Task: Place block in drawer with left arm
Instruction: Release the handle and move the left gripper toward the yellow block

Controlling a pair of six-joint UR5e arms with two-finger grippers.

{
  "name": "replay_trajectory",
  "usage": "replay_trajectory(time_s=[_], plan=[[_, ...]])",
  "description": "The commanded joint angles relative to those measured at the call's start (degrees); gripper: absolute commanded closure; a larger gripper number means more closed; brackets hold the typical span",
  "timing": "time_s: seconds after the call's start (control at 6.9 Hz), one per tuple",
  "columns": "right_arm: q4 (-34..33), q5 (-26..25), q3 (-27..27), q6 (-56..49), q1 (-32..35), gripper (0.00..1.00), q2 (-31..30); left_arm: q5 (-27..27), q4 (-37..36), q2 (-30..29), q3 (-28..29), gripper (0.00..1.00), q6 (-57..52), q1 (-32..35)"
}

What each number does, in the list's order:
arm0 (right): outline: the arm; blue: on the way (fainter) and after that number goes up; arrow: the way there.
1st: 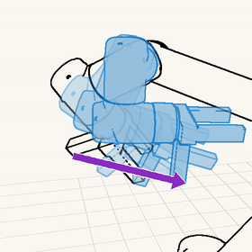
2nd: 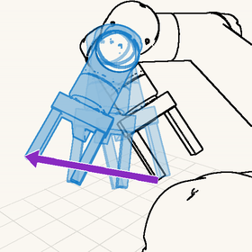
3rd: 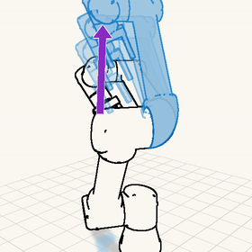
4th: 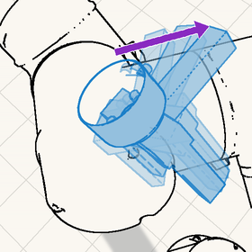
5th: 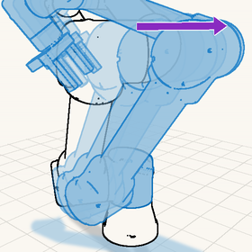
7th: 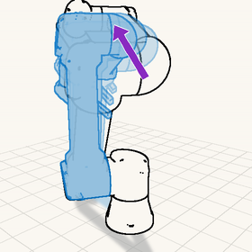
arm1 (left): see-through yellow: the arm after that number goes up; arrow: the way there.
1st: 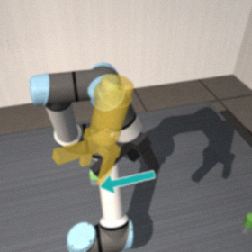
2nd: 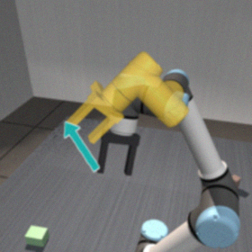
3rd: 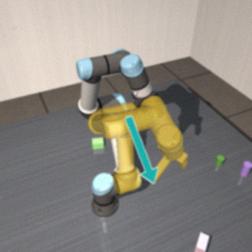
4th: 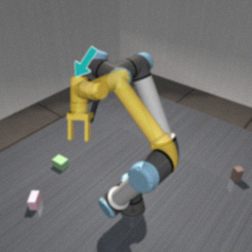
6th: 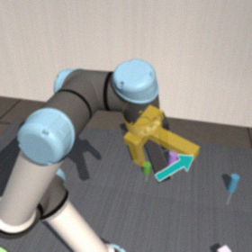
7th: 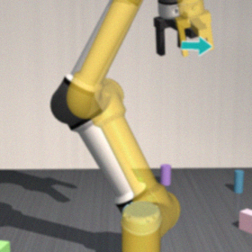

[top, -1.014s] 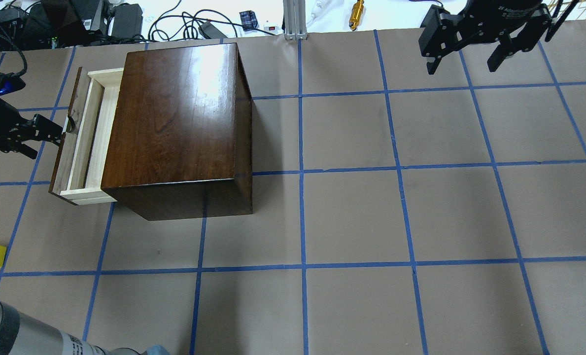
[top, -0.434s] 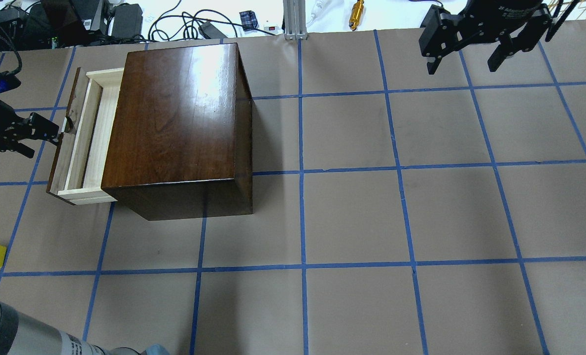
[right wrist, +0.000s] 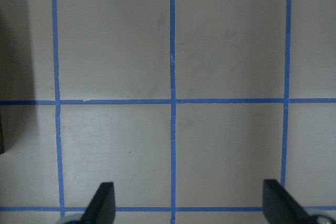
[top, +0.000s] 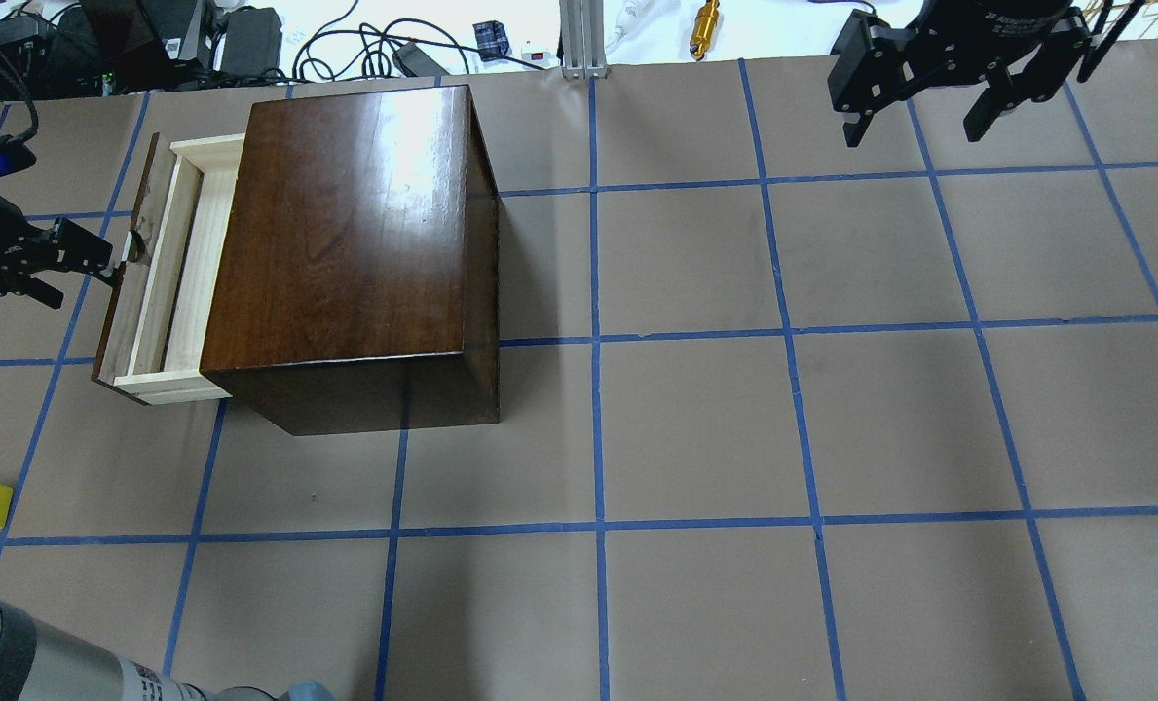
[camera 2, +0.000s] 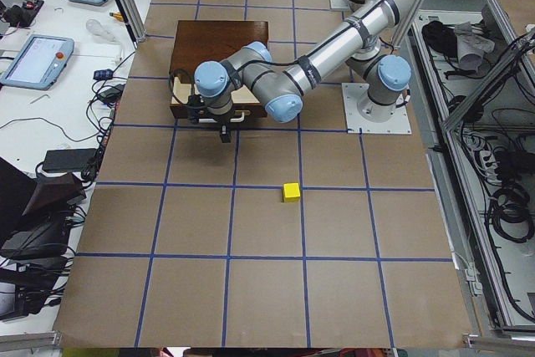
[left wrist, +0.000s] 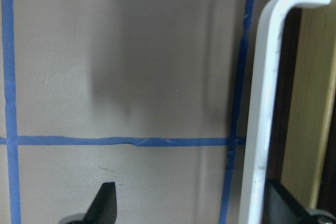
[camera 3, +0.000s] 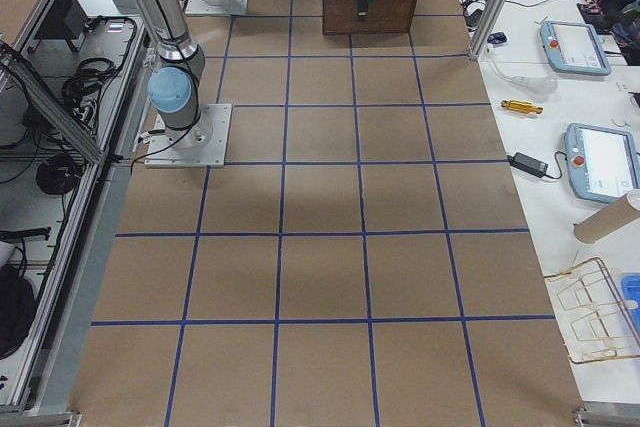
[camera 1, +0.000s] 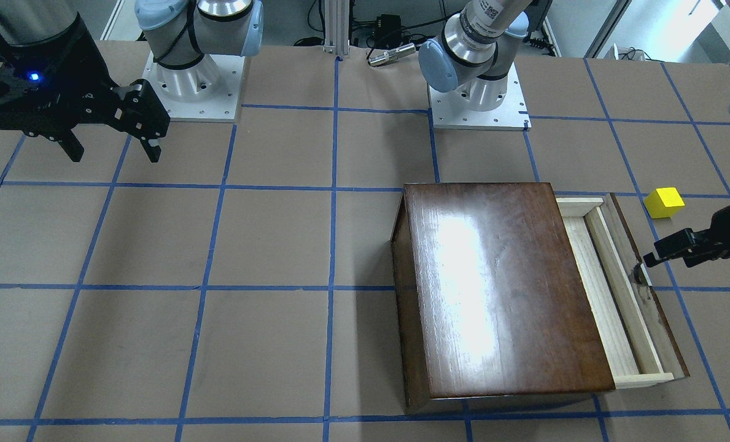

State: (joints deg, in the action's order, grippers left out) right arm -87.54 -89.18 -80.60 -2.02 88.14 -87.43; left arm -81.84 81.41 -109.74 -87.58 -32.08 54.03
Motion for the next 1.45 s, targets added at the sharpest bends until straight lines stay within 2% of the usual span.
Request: replay_trajectory(time_s=[0.0,0.14,0.29,0.43,0.58,0.72,1.01,1.16,1.3], plan=[[0.0,0.06,0.0,0.0,0.01,0.0,-0.02,-2.25,6.91,2.68,2.6,0.0,-11.32,-0.93],[0.0,0.06,0.0,0.0,0.01,0.0,0.07,-6.01,7.27,3.82,2.25,0.0,-16.73,-3.38],[0.0,0.06,0.0,0.0,-0.07,0.0,0.07,-6.66,7.18,4.53,1.28,0.0,-31.05,-6.19],[0.0,-0.03,0.0,0.0,0.01,0.0,0.07,-6.58,6.75,4.62,-0.2,0.0,-39.9,-9.78],[0.0,-0.03,0.0,0.0,-0.07,0.0,0.07,-6.49,6.39,4.27,-2.83,0.0,-48.43,-13.47],[0.0,-0.03,0.0,0.0,0.01,0.0,0.07,-6.66,2.82,4.27,-6.86,0.0,-62.61,-14.99],[0.0,-0.03,0.0,0.0,-0.07,0.0,-0.02,-11.13,-14.7,4.71,-17.92,0.0,-80.0,-17.62],[0.0,0.06,0.0,0.0,0.01,0.0,0.07,-11.15,-23.14,4.71,-22.67,0.0,-86.24,-18.94],[0.0,-0.03,0.0,0.0,0.01,0.0,0.07,-11.23,-28.1,4.71,-25.59,0.0,-91.53,-19.92]])
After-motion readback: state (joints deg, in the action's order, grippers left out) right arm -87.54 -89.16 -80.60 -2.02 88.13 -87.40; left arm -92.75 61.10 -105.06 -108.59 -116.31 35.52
